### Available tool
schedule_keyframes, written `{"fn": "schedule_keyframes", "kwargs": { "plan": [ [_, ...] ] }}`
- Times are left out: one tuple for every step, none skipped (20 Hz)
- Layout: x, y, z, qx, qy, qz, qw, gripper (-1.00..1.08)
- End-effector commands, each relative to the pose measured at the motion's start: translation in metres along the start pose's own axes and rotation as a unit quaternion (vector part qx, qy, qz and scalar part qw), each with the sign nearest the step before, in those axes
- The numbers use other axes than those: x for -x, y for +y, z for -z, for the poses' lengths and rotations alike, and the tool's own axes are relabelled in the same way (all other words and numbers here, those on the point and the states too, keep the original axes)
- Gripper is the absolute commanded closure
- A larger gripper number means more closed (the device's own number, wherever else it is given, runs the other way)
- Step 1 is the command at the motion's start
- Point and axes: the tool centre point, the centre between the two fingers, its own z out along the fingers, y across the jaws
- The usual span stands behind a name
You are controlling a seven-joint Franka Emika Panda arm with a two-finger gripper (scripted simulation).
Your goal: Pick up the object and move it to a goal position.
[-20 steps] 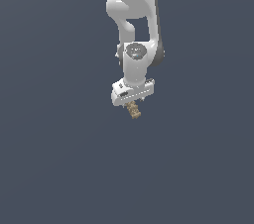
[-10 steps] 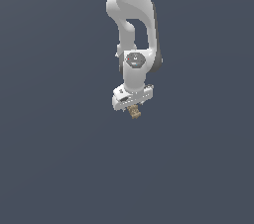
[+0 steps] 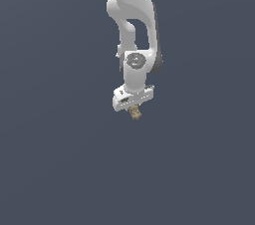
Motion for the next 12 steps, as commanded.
{"fn": "schedule_keyframes", "kwargs": {
  "plan": [
    [0.000,0.000,0.000,0.000,0.000,0.000,1.0000,1.08],
    [0.000,0.000,0.000,0.000,0.000,0.000,1.0000,1.08],
    [0.000,0.001,0.000,0.000,0.000,0.000,1.0000,1.08],
    [0.001,0.003,0.000,0.000,0.000,0.000,1.0000,1.08],
    [0.001,0.005,0.000,0.000,0.000,0.000,1.0000,1.08],
    [0.001,0.008,0.000,0.000,0.000,0.000,1.0000,1.08],
    [0.002,0.012,0.000,0.000,0.000,0.000,1.0000,1.08],
    [0.003,0.016,0.001,0.000,0.000,0.000,1.0000,1.08],
    [0.003,0.021,0.001,0.000,0.000,0.000,1.0000,1.08],
    [0.004,0.027,0.001,0.000,0.000,0.000,1.0000,1.08],
    [0.005,0.034,0.001,0.000,0.000,0.000,1.0000,1.08],
    [0.006,0.041,0.001,0.000,0.000,0.000,1.0000,1.08]
  ]
}}
